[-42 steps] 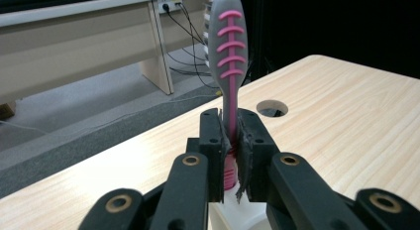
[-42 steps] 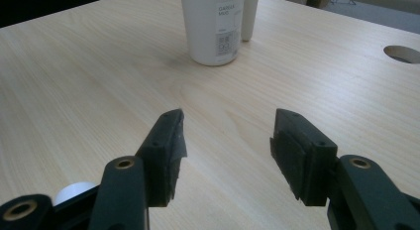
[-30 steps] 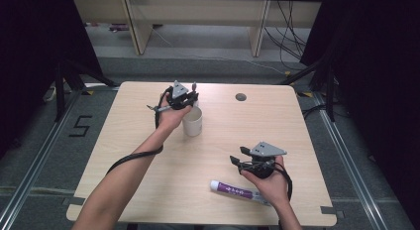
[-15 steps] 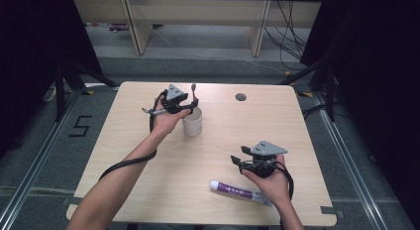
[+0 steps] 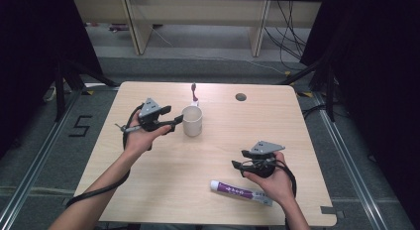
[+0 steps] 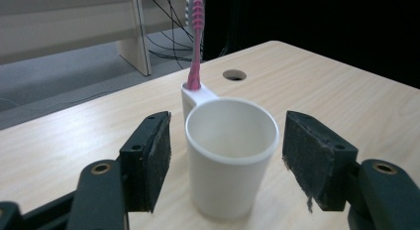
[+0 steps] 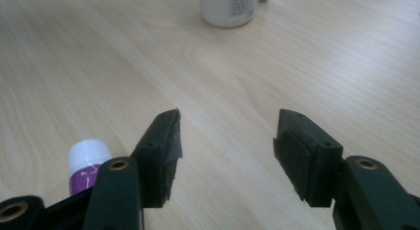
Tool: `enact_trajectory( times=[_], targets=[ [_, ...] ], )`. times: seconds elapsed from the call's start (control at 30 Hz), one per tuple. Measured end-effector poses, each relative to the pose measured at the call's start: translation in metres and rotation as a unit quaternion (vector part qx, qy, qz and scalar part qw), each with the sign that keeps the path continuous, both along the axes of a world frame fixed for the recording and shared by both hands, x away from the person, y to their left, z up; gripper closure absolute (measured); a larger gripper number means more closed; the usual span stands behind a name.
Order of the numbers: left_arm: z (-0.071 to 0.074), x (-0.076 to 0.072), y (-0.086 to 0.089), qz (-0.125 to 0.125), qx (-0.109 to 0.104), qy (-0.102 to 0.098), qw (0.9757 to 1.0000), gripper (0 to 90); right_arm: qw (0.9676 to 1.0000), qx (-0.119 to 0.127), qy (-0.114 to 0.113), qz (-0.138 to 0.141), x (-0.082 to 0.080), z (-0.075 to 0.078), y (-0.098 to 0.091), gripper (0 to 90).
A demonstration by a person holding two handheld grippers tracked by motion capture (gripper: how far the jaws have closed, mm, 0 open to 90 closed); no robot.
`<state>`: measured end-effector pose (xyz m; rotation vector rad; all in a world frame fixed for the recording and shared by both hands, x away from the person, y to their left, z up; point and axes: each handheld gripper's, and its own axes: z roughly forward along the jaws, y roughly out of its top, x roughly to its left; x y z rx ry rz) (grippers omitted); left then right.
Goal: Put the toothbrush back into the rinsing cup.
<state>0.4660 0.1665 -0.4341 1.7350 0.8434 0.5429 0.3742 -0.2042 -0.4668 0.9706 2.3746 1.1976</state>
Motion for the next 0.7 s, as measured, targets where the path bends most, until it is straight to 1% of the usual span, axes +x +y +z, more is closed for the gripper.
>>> enact_trajectory(
  times=[0.07, 0.1, 0.13, 0.17, 0.2, 0.23, 0.27, 0.33, 0.37, 0.4, 0.43, 0.47, 0.5, 0.53, 0.57, 0.6, 0.63, 0.67, 0.7],
  targets=[
    [-0.002, -0.011, 0.009, 0.002, -0.002, 0.001, 1.0000, 35.6, 0.9998, -0.008, 0.020, 0.003, 0.000, 0.001, 0.001, 43.4],
    [-0.002, -0.011, 0.009, 0.002, -0.002, 0.001, 1.0000, 35.6, 0.9997, -0.012, 0.022, 0.007, 0.001, 0.001, 0.001, 43.3],
    [-0.003, -0.015, 0.014, 0.007, -0.001, 0.001, 1.0000, 35.6, 0.9997, -0.012, 0.022, 0.007, 0.001, 0.001, 0.001, 43.3],
    [-0.005, -0.020, 0.017, 0.013, -0.001, -0.002, 0.9999, 35.7, 0.9996, -0.021, 0.018, 0.013, 0.002, 0.001, 0.000, 43.2],
    [-0.007, -0.028, 0.024, 0.022, 0.006, -0.003, 0.9997, 35.7, 0.9991, -0.023, 0.029, 0.019, 0.003, 0.001, 0.001, 43.1],
    [-0.007, -0.028, 0.024, 0.022, 0.006, -0.003, 0.9997, 35.7, 0.9991, -0.023, 0.029, 0.019, 0.003, 0.001, 0.001, 43.1],
    [-0.008, -0.032, 0.026, 0.024, 0.004, -0.004, 0.9997, 35.7, 0.9988, -0.022, 0.040, 0.017, 0.002, 0.001, 0.002, 43.0],
    [-0.009, -0.039, 0.029, 0.025, 0.012, -0.006, 0.9996, 35.7, 0.9988, -0.025, 0.040, 0.016, 0.002, 0.001, 0.003, 43.0],
    [-0.010, -0.043, 0.030, 0.024, 0.015, -0.010, 0.9996, 35.6, 0.9985, -0.028, 0.037, 0.029, 0.002, 0.001, 0.003, 43.0],
    [-0.010, -0.048, 0.032, 0.025, 0.017, -0.010, 0.9995, 35.6, 0.9985, -0.023, 0.041, 0.026, 0.002, 0.001, 0.003, 43.0],
    [-0.010, -0.048, 0.032, 0.025, 0.017, -0.010, 0.9995, 35.6, 0.9986, -0.022, 0.043, 0.023, 0.001, 0.001, 0.003, 43.0],
    [-0.012, -0.052, 0.034, 0.028, 0.010, -0.010, 0.9995, 35.6, 0.9986, -0.020, 0.042, 0.025, 0.001, 0.000, 0.003, 43.0],
    [-0.012, -0.052, 0.034, 0.028, 0.010, -0.010, 0.9995, 35.6, 0.9985, -0.020, 0.048, 0.018, -0.001, 0.000, 0.002, 43.0],
    [-0.014, -0.054, 0.035, 0.032, 0.010, -0.007, 0.9994, 35.6, 0.9985, -0.019, 0.049, 0.013, -0.002, 0.000, 0.002, 43.0],
    [-0.014, -0.054, 0.035, 0.032, 0.010, -0.007, 0.9994, 35.6, 0.9985, -0.019, 0.049, 0.013, -0.002, 0.000, 0.002, 43.0],
    [-0.017, -0.057, 0.036, 0.032, 0.008, -0.008, 0.9994, 35.6, 0.9986, -0.025, 0.041, 0.022, 0.000, -0.001, 0.001, 42.9],
    [-0.017, -0.057, 0.036, 0.032, 0.008, -0.008, 0.9994, 35.6, 0.9986, -0.025, 0.041, 0.022, 0.000, -0.001, 0.001, 42.9],
    [-0.018, -0.059, 0.036, 0.032, 0.009, -0.008, 0.9994, 35.6, 0.9983, -0.030, 0.044, 0.022, 0.001, 0.000, 0.001, 42.9],
    [-0.019, -0.061, 0.035, 0.030, 0.010, -0.007, 0.9995, 35.6, 0.9980, -0.029, 0.051, 0.025, 0.000, 0.000, 0.000, 42.9]
  ],
)
